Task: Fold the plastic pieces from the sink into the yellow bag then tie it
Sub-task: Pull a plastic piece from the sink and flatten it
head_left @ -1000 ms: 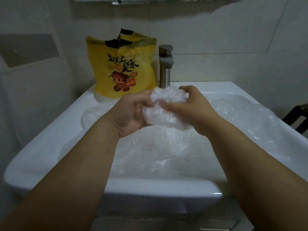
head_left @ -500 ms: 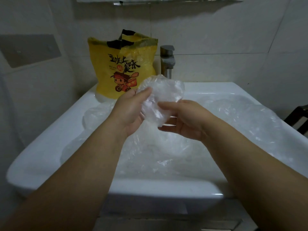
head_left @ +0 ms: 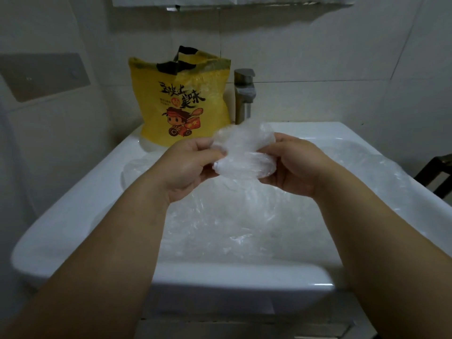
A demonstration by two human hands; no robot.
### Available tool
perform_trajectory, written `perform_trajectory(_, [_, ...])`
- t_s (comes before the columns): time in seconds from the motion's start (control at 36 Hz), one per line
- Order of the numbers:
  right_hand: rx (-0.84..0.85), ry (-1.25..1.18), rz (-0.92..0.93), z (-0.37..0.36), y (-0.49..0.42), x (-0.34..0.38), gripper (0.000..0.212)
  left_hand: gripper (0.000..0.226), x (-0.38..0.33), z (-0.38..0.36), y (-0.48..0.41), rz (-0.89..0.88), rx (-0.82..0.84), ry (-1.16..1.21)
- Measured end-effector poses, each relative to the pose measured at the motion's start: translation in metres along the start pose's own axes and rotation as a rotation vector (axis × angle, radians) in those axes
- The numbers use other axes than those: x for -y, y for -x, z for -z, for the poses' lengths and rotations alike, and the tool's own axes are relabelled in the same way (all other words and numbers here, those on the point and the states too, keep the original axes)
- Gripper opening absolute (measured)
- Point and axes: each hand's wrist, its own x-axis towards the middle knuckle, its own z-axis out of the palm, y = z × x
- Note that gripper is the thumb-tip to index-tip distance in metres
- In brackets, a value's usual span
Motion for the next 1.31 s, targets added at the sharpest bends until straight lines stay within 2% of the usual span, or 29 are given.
perform_trajectory(0.11, [0.036,-0.081,-0.031,0.003,0.001,0.002,0.032,0.023,-0.002,0.0,0.0,-0.025,0.018,0.1])
perform_trajectory(0.19, [0.078,-0.07,-0.01,0.004,0.001,0.001,0.029,0.023,0.0,0.0,0.001,-0.006,0.043,0.053])
perform_trajectory(0.31, [0.068,0.043,0.074,0.002,0.0,-0.001,0.024,0.024,0.003,-0.002,0.003,-0.011,0.023,-0.048])
perform_trajectory(0.47, [0.015,0.05,0.118,0.001,0.0,-0.001,0.038,0.024,-0.003,0.0,0.005,-0.042,0.01,0.027])
perform_trajectory(0.58, [0.0,0.058,0.111,0.001,0.0,-0.001,0.038,0.029,-0.005,0.0,0.006,-0.012,0.03,0.071])
perform_trajectory(0.69, [0.003,0.006,0.055,0.003,0.002,0.001,0.035,0.032,-0.005,-0.001,0.009,0.022,0.05,-0.005])
perform_trajectory(0.81, [0.013,-0.058,0.021,0.002,0.003,0.003,0.026,0.043,-0.003,-0.003,0.008,-0.067,-0.071,-0.105])
perform_trajectory(0.92, [0.06,-0.168,-0.02,0.002,0.007,0.007,0.032,0.047,0.0,-0.006,0.006,-0.193,-0.154,-0.233])
perform_trajectory(1.14, [0.028,-0.006,-0.15,-0.005,0.005,0.001,0.024,0.05,0.003,-0.005,0.005,-0.289,-0.187,-0.288])
perform_trajectory(1.22, [-0.064,0.041,-0.076,-0.005,0.002,-0.002,0.023,0.051,0.003,-0.005,0.006,-0.277,-0.15,-0.282])
perform_trajectory(1.31, [-0.119,0.108,0.018,-0.005,0.002,-0.003,0.018,0.048,-0.001,-0.005,0.007,-0.21,-0.08,-0.158])
